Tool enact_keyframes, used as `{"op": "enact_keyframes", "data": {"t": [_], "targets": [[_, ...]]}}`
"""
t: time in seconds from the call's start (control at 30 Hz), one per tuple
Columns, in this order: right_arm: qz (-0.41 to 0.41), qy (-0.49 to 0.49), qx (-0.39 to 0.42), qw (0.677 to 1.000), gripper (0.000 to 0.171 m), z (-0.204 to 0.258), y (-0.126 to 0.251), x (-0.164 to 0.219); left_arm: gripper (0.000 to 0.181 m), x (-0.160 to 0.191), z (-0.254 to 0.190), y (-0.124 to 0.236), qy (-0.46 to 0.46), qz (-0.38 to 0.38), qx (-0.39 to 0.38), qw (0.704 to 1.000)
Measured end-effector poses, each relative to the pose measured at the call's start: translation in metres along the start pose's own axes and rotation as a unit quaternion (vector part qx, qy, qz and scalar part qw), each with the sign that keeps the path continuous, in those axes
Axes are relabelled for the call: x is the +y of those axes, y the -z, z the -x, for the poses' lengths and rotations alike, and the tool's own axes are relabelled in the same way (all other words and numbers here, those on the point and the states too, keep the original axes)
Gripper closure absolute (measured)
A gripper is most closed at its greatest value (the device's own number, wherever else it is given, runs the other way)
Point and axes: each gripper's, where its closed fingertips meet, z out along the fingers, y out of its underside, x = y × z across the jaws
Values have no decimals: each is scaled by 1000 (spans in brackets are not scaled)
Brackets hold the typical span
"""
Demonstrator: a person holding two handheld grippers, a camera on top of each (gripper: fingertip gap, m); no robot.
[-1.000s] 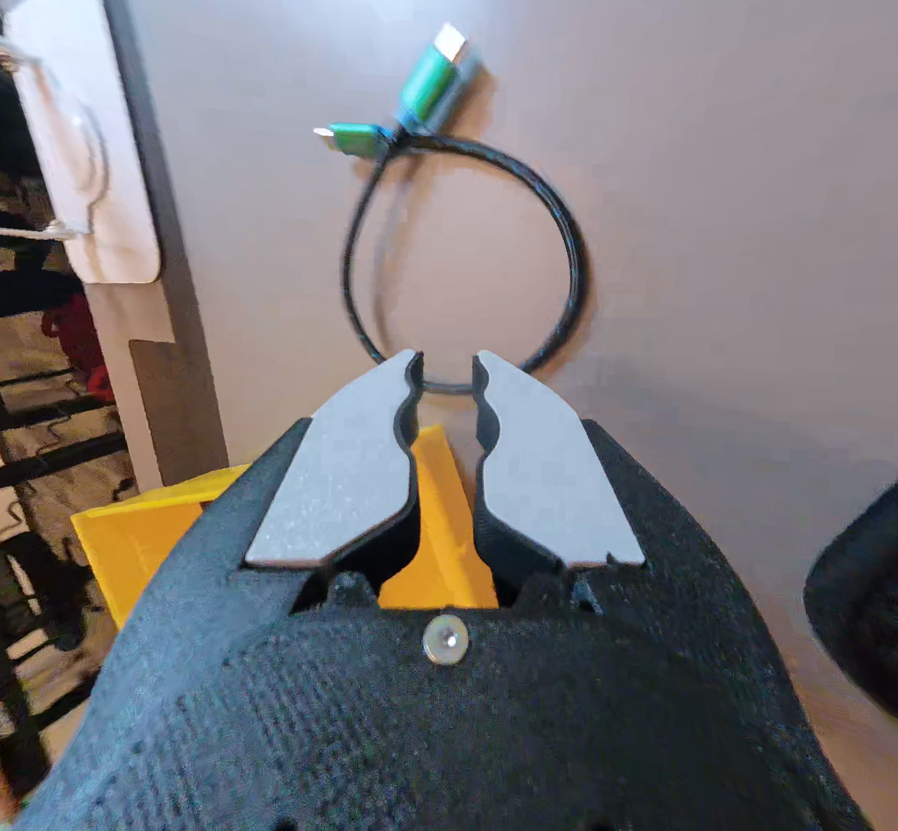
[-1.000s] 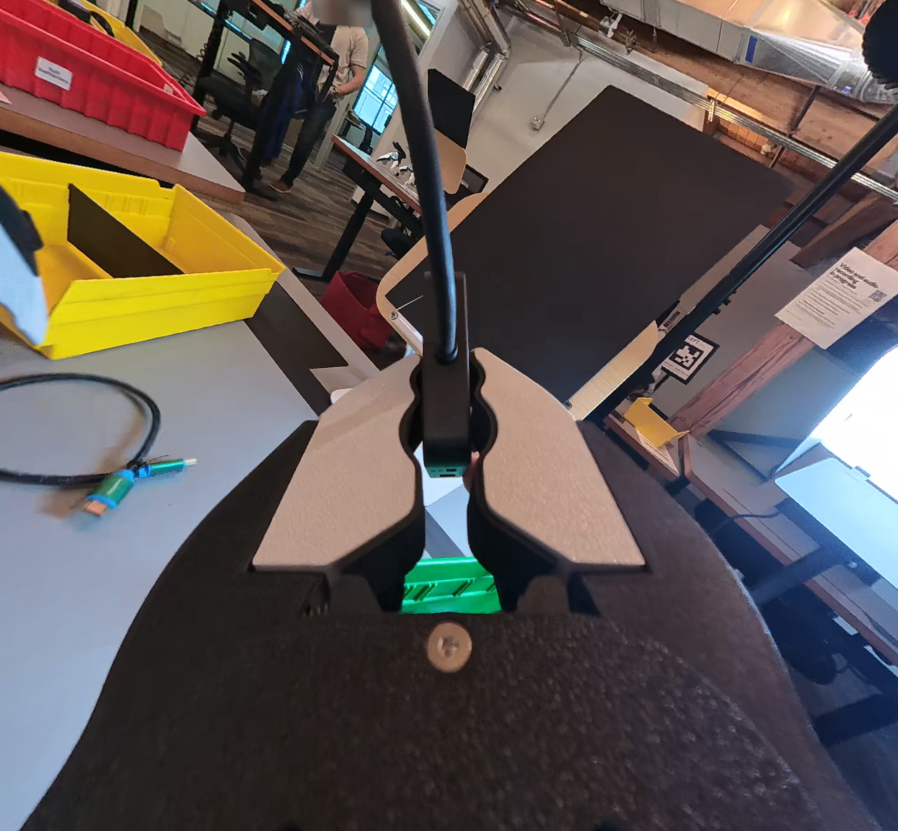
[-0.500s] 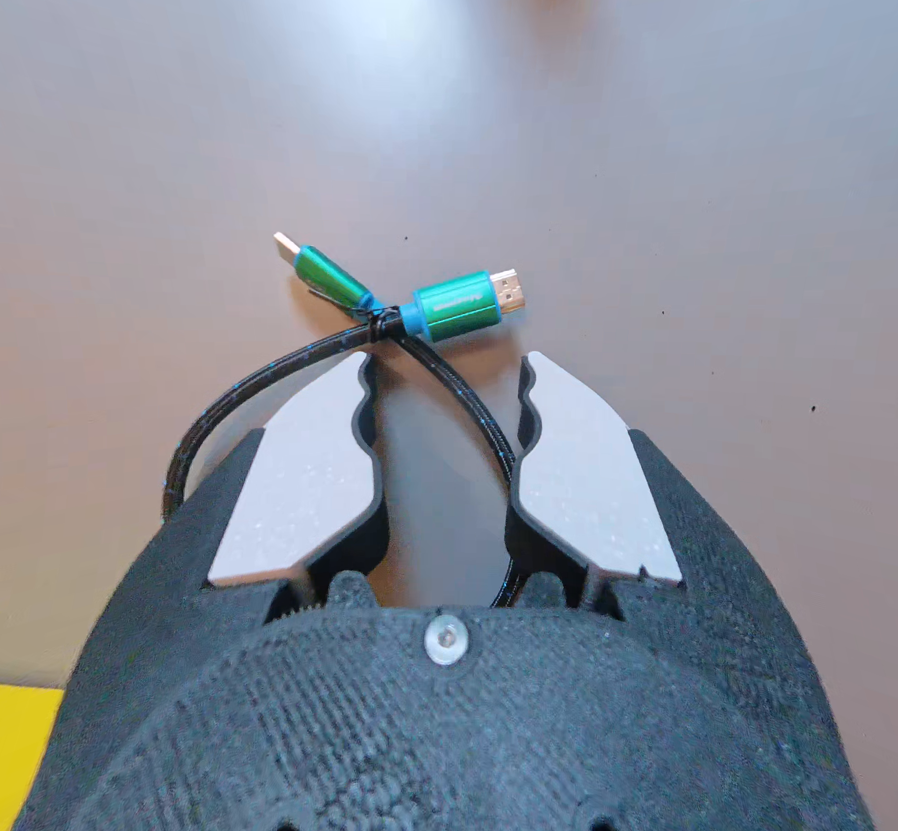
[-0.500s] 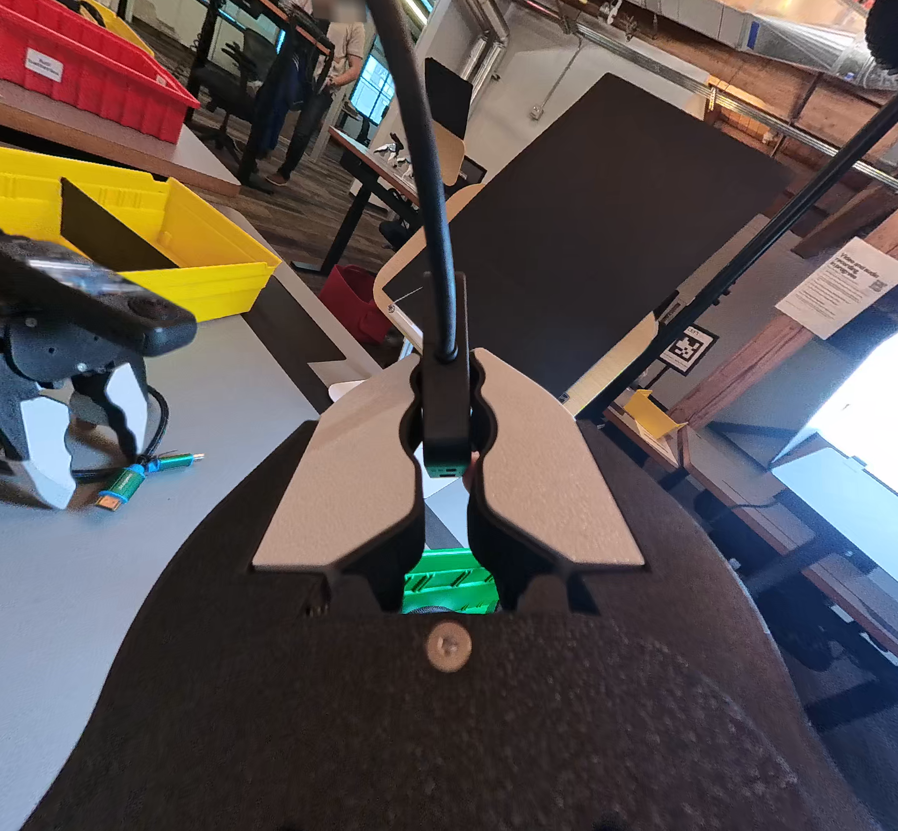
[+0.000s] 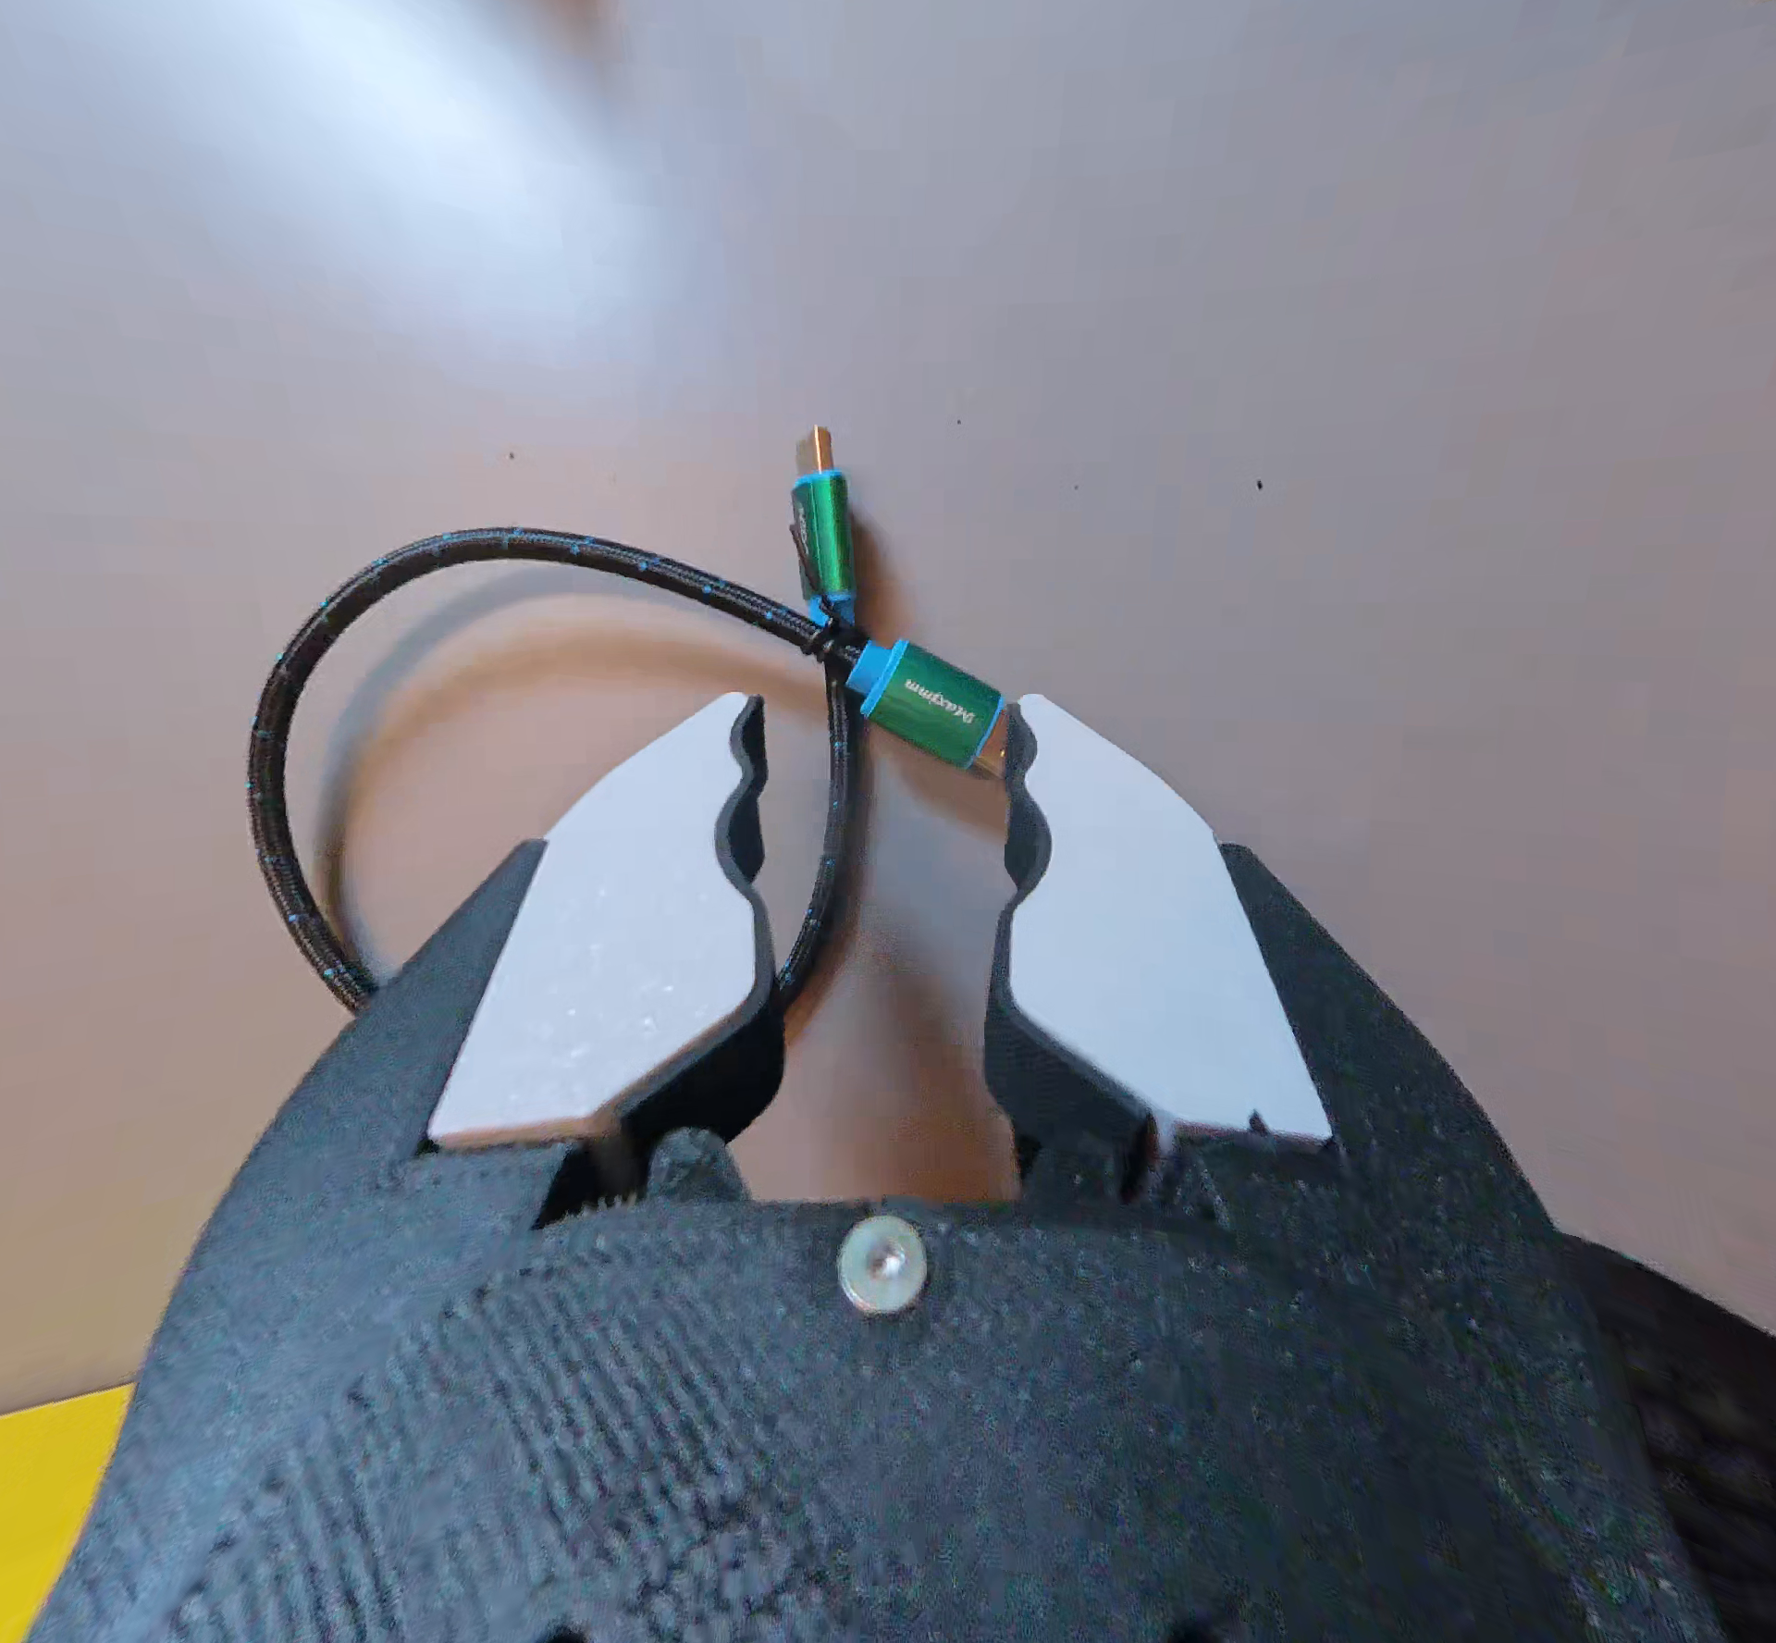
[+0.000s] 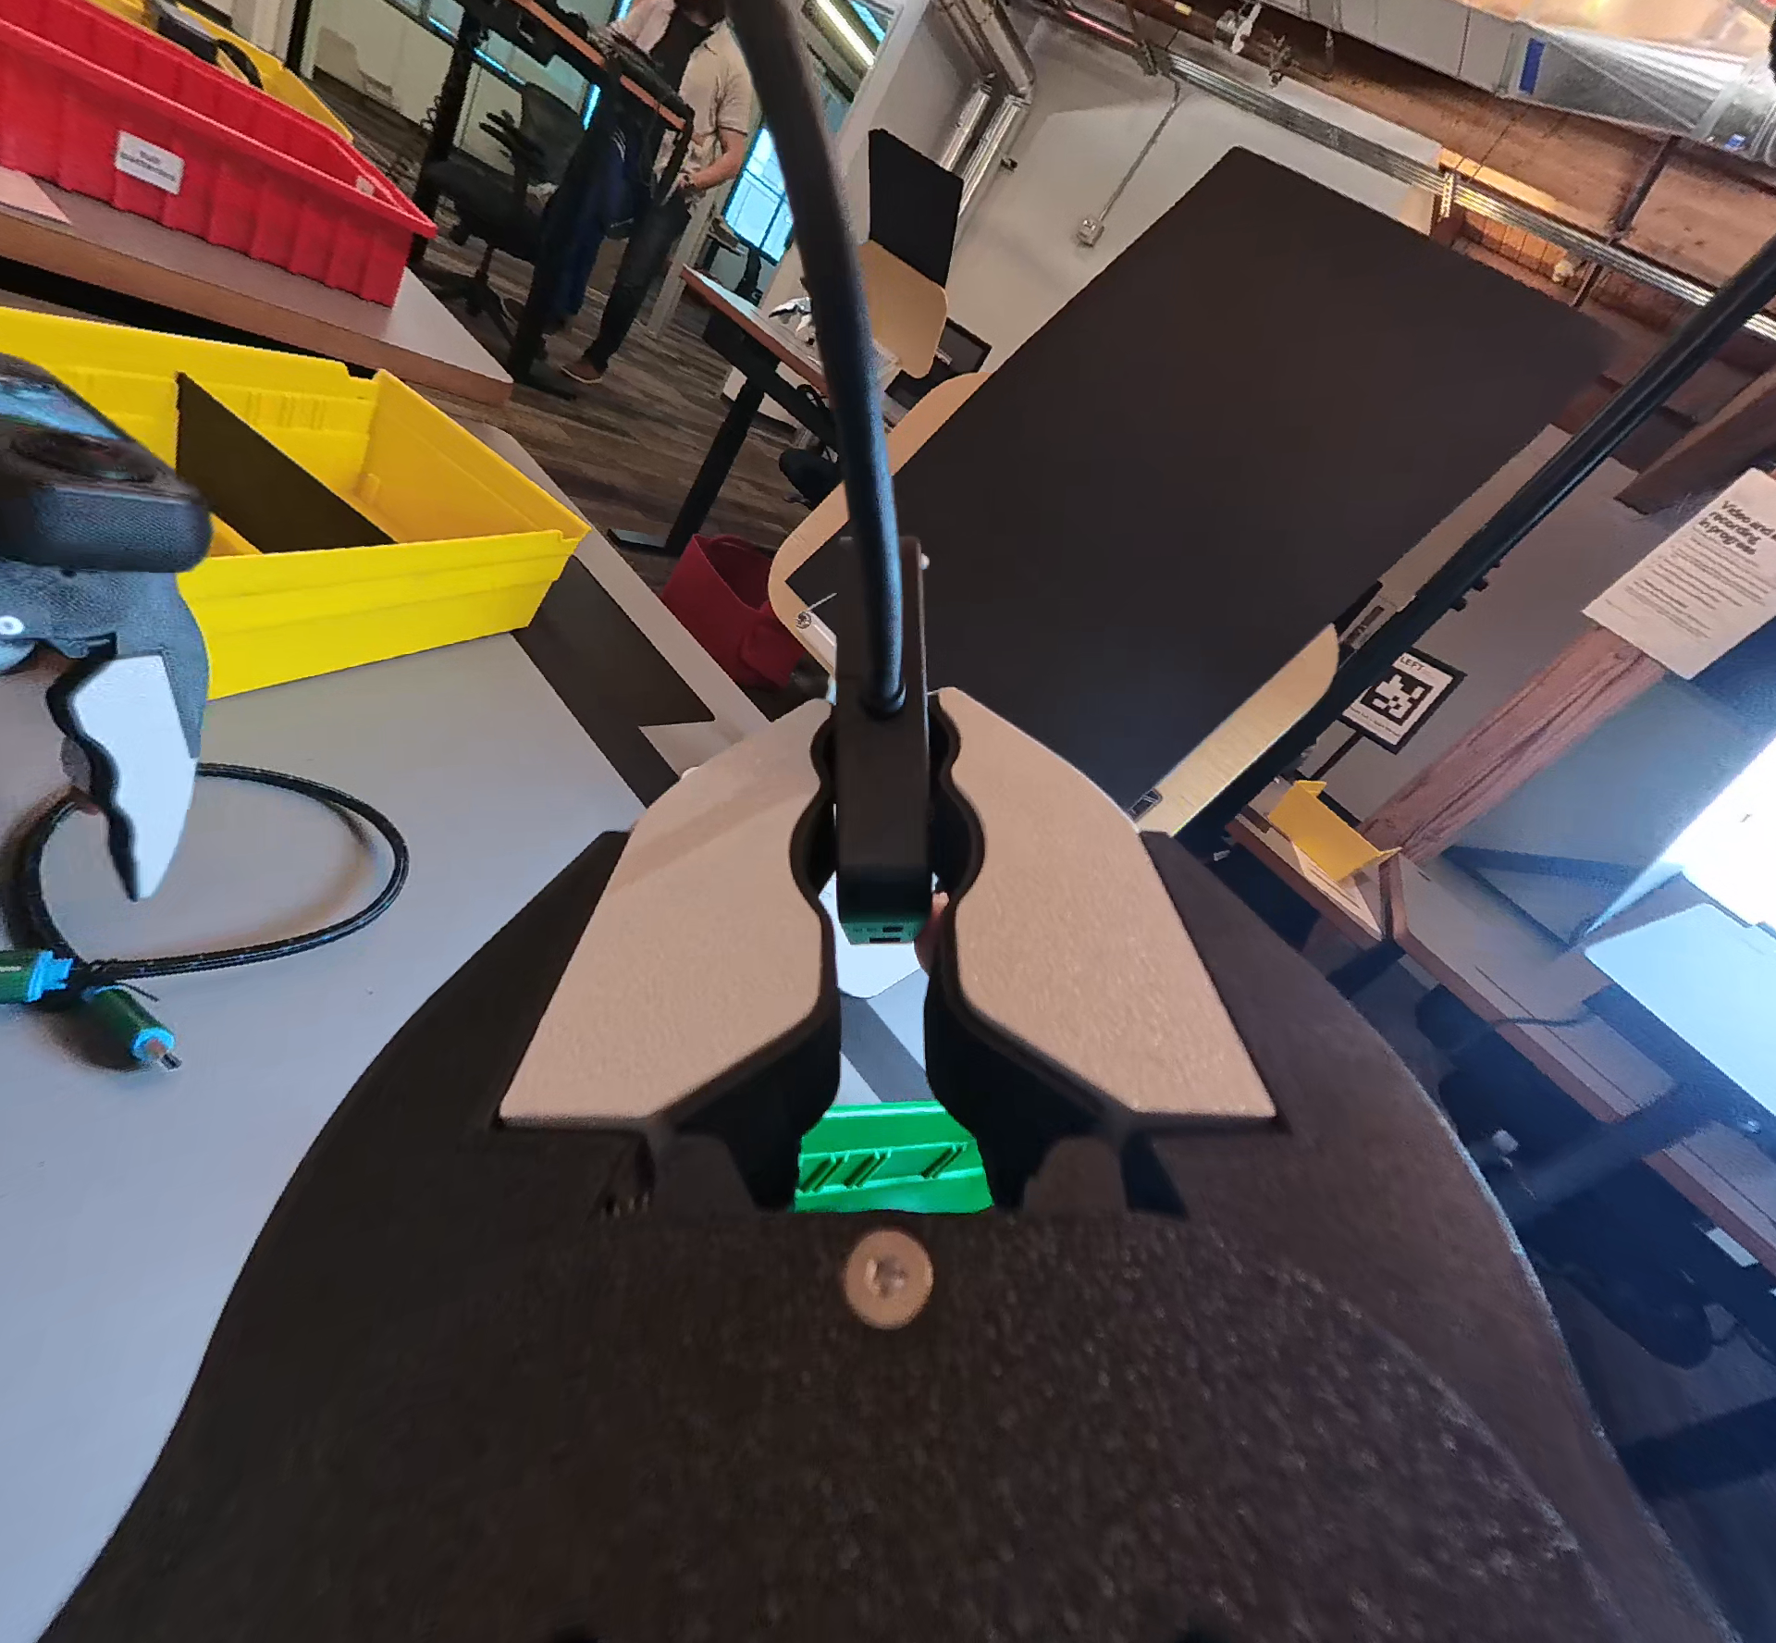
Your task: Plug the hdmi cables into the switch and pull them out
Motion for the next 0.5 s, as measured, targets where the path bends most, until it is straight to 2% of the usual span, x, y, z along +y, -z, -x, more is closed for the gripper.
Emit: {"op": "enact_keyframes", "data": {"t": [0.1, 0.23, 0.37, 0.43, 0.5], "targets": [[4, 2, -5, 1000, 156, 4, -3, 1, 124, -3, 6, -12, 15, -1, -18, 1000], [10, 11, -2, 1000, 157, 4, -2, 3, 127, -5, 14, -36, 79, 21, -7, 997], [3, 3, 3, 1000, 157, -3, 1, 3, 151, -13, 15, -44, 49, 20, -19, 998], [-3, -4, 2, 1000, 156, -4, 2, 3, 164, -16, 18, -46, 15, 27, -50, 998], [-13, 2, -4, 1000, 157, -2, 3, 2, 168, -22, 29, -43, -20, 21, -92, 995]]}}
